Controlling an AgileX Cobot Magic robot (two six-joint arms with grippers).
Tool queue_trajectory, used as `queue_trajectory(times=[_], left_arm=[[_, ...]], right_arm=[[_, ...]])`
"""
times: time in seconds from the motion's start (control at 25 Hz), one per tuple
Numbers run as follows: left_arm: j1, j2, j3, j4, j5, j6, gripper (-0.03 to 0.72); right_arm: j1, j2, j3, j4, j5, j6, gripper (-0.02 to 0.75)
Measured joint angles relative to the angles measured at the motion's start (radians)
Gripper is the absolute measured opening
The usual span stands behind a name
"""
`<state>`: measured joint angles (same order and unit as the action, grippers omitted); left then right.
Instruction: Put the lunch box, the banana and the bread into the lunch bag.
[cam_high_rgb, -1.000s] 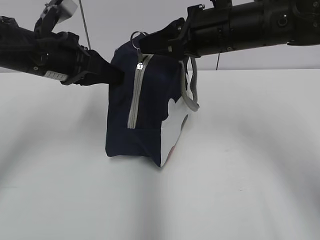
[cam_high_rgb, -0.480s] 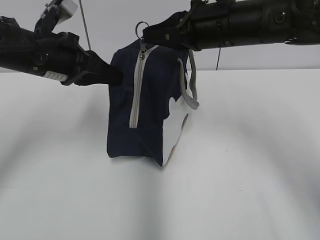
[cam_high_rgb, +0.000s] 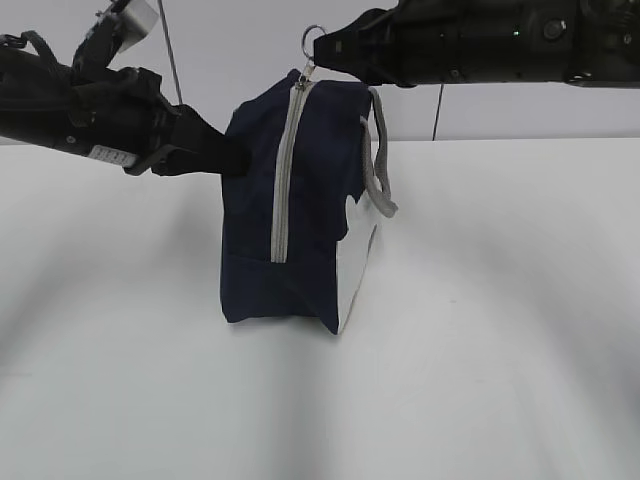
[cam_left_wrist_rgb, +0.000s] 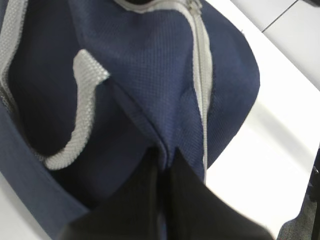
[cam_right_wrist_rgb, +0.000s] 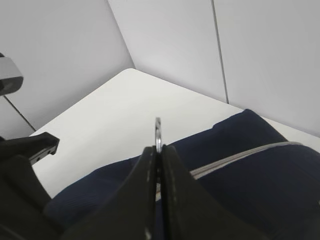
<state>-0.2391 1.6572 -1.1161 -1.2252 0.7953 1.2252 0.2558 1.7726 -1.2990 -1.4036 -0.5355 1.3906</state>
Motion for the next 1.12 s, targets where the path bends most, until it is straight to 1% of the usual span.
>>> queue_trajectory(times=[0.2, 0.64, 0.8, 1.12], left_arm=[[0.000, 0.000, 0.000, 0.003, 0.001, 0.000, 0.005], [0.000, 0.000, 0.000, 0.016, 0.001, 0.000, 0.004], [0.000, 0.000, 0.000, 0.020, 0.001, -0.001, 0.004], [0.000, 0.000, 0.000, 0.029, 0.005, -0.001, 0.003]], right_arm=[[0.000, 0.028, -0.029, 0.017, 0.027, 0.003, -0.016], [0.000, 0.145, -0.172, 0.024, 0.057, 0.045, -0.016], [0.000, 0.182, -0.211, -0.004, 0.074, 0.076, -0.016], [-0.033, 0.264, -0.291, -0.012, 0.083, 0.144, -0.016]])
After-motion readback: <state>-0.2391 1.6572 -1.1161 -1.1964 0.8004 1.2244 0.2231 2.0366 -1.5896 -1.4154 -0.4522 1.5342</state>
